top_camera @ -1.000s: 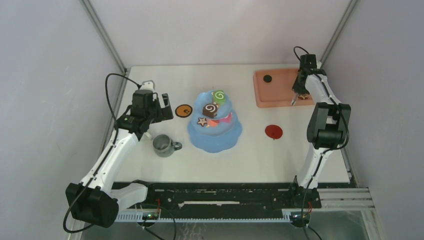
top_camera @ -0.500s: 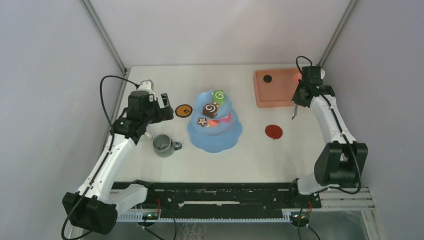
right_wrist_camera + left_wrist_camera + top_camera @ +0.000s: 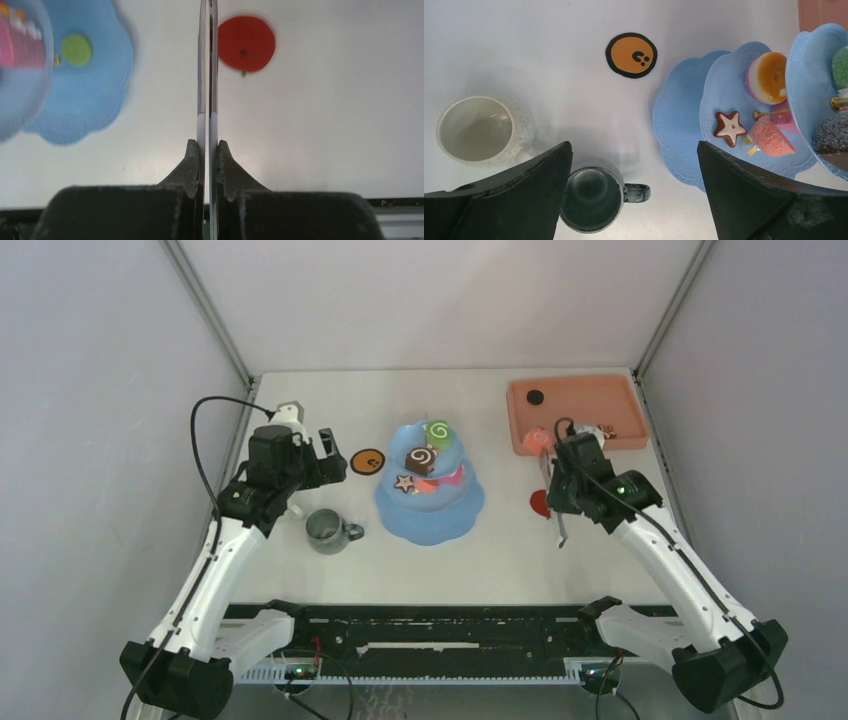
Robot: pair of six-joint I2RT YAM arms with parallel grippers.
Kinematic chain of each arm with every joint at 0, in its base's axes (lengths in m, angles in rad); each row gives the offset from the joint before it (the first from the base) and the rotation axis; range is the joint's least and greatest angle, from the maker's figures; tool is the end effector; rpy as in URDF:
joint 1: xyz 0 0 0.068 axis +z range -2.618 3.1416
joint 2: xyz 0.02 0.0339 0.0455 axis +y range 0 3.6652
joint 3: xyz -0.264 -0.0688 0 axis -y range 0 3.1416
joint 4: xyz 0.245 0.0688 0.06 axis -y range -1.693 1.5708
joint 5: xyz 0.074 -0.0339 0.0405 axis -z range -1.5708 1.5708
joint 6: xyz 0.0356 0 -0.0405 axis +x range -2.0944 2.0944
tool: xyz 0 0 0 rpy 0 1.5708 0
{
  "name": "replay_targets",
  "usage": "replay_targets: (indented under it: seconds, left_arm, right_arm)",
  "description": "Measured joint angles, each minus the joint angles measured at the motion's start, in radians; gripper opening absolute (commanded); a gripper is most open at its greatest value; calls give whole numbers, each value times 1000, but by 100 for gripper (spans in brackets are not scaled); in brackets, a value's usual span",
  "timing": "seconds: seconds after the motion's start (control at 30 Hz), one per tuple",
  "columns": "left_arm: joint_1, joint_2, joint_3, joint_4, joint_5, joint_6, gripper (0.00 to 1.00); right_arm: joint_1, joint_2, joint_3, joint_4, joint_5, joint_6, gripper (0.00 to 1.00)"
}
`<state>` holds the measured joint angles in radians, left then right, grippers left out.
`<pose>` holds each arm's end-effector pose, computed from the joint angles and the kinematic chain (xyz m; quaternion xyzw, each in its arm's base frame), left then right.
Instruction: Serve the afternoon tea
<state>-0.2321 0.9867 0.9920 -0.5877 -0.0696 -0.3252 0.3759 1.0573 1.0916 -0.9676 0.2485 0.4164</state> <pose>0.2055 -0.0460 0.3348 -0.0574 0.8781 -0.1009 0.4642 0.1871 0.0644 0.3246 0.0579 0.9413 0.0114 0.3323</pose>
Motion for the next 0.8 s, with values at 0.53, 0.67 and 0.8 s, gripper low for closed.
replay_targets:
  seconds: [0.53,0.67,0.8]
  left_arm:
    - [0,-66,0,-19,-2,-26,100]
    - [0,-72,0,-23,-2,-34,100]
    - [0,-71,0,-26,-2,-35,100]
  right_arm:
    - [478,22,-57,-138,43,201,0]
    - [530,48,-57,-126,43,209,0]
    - [593,66,-57,-106,29,220,0]
